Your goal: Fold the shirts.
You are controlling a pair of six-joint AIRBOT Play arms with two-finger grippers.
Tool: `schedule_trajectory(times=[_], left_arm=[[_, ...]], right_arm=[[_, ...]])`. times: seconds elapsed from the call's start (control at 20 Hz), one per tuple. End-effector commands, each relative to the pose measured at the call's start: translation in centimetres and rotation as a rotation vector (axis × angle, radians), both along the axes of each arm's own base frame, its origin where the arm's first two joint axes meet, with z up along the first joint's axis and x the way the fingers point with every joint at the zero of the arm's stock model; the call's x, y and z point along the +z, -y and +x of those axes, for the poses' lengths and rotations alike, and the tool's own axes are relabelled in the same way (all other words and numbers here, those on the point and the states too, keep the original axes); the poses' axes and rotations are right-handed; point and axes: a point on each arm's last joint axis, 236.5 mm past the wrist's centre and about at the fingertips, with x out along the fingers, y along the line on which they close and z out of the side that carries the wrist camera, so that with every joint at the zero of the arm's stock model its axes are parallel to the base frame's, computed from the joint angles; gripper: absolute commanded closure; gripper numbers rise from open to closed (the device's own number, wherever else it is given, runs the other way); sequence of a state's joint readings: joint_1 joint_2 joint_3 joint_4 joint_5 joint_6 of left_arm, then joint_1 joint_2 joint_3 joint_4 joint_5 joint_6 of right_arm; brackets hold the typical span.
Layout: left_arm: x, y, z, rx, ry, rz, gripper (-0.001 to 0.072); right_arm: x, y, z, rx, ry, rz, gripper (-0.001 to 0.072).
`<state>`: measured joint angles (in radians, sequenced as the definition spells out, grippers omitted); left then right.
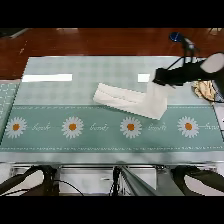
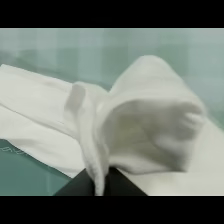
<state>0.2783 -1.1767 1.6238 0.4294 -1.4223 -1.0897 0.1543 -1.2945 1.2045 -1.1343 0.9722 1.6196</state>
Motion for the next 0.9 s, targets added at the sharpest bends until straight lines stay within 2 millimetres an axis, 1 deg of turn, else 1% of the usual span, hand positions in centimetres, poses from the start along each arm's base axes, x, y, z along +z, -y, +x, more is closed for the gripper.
schedule_trajectory(times=[0.0, 0.1, 0.2, 0.3, 0.35, 0.4, 0.5, 0.6, 0.65, 0.7, 0.75, 0.8, 0.85], left_arm=[[-0.1, -1.6, -3.8, -0.001, -0.007, 0.107, 0.0686], [-0.6, -1.1, -4.3, -0.017, -0.023, 0.103, 0.0686], [-1.7, -0.3, -4.6, -0.043, -0.055, 0.091, 0.0686], [-3.3, 1.0, -5.0, -0.086, -0.101, 0.077, 0.0687], [-4.2, 1.7, -5.2, -0.11, -0.127, 0.069, 0.0686], [-5.3, 2.6, -5.5, -0.139, -0.16, 0.061, 0.0686], [-7.8, 4.3, -6.3, -0.197, -0.222, 0.048, 0.0687], [-10.2, 6.0, -6.8, -0.236, -0.271, 0.036, 0.0686], [-11.6, 6.7, -6.8, -0.24, -0.299, 0.025, 0.0686], [-13.2, 7.4, -6.8, -0.239, -0.322, 0.02, 0.0686], [-14.7, 7.8, -6.8, -0.228, -0.353, 0.016, 0.0687], [-16.3, 8.1, -6.8, -0.217, -0.387, 0.011, 0.0686], [-17.9, 8.3, -7.0, -0.207, -0.415, 0.015, 0.0686]], right_arm=[[-3.5, -6.4, 2.0, -0.01, 0.022, 0.045, 0.0688], [-5.4, -9.3, 2.3, -0.016, 0.017, 0.067, 0.0687], [-6.8, -11.7, 2.4, -0.01, 0.027, 0.085, 0.0686], [-7.3, -13.9, 2.8, -0.028, 0.046, 0.137, 0.0684], [-7.1, -14.7, 3.2, -0.05, 0.056, 0.174, 0.0681], [-6.6, -15.3, 3.8, -0.081, 0.075, 0.216, 0.0611], [-5.2, -15.7, 5.1, -0.145, 0.113, 0.29, 0.0448], [-3.8, -16.4, 5.7, -0.153, 0.132, 0.337, 0.0281], [-3.1, -16.8, 5.6, -0.123, 0.144, 0.339, 0.0236], [-2.2, -17.2, 5.5, -0.078, 0.164, 0.329, 0.022], [-1.3, -17.2, 5.3, -0.044, 0.188, 0.317, 0.0221], [-0.2, -16.8, 5.3, -0.02, 0.219, 0.303, 0.0221], [1.1, -15.9, 5.2, -0.001, 0.25, 0.283, 0.0223]])
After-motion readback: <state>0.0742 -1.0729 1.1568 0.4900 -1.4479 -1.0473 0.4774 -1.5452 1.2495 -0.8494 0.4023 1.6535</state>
